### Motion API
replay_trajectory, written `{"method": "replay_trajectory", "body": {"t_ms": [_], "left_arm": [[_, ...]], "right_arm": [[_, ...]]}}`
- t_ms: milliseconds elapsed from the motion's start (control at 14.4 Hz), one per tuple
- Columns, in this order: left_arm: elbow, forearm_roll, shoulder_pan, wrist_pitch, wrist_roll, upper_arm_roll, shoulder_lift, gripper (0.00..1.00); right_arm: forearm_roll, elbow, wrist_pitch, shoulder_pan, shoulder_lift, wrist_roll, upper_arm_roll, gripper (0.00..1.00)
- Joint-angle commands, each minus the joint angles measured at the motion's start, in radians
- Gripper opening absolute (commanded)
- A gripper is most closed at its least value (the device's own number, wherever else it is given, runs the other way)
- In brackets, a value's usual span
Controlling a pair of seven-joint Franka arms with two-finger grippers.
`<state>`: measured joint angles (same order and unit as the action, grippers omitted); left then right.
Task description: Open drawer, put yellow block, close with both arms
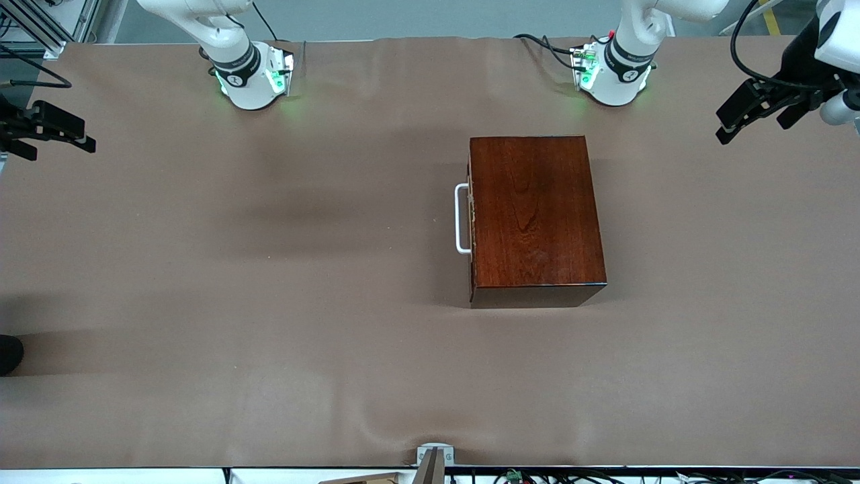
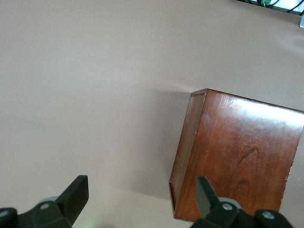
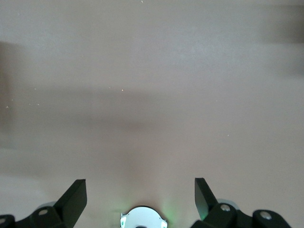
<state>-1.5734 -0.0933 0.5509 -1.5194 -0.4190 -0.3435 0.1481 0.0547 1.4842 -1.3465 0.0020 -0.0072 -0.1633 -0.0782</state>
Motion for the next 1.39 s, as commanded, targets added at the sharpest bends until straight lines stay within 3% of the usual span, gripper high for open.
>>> {"method": "replay_trajectory", "body": {"t_ms": [0,209,556,695,973,1321], "left_arm": [[0.001,-0.019,-0.019,0.012,0.095,0.009,0.004,1.0],[-0.01,0.007,-0.113,0.005,0.176,0.07,-0.005,1.0],[-0.053,0.035,-0.405,-0.028,0.204,0.374,-0.018,1.0],[-0.053,0.035,-0.489,-0.031,0.236,0.457,-0.019,1.0],[-0.036,0.085,-0.621,-0.031,0.313,0.549,-0.035,1.0],[0.047,0.098,-0.631,-0.018,0.305,0.554,-0.085,1.0]], "right_arm": [[-0.009,0.016,0.003,-0.019,-0.023,0.001,0.015,1.0],[-0.009,0.016,0.004,-0.025,-0.023,-0.001,0.015,1.0],[-0.009,0.016,0.009,-0.031,-0.023,-0.001,0.015,1.0],[-0.009,0.018,0.01,-0.034,-0.023,-0.001,0.015,1.0],[-0.009,0.016,0.009,-0.033,-0.023,-0.004,0.017,1.0],[-0.009,0.019,0.02,-0.042,-0.025,-0.01,0.017,1.0]]}}
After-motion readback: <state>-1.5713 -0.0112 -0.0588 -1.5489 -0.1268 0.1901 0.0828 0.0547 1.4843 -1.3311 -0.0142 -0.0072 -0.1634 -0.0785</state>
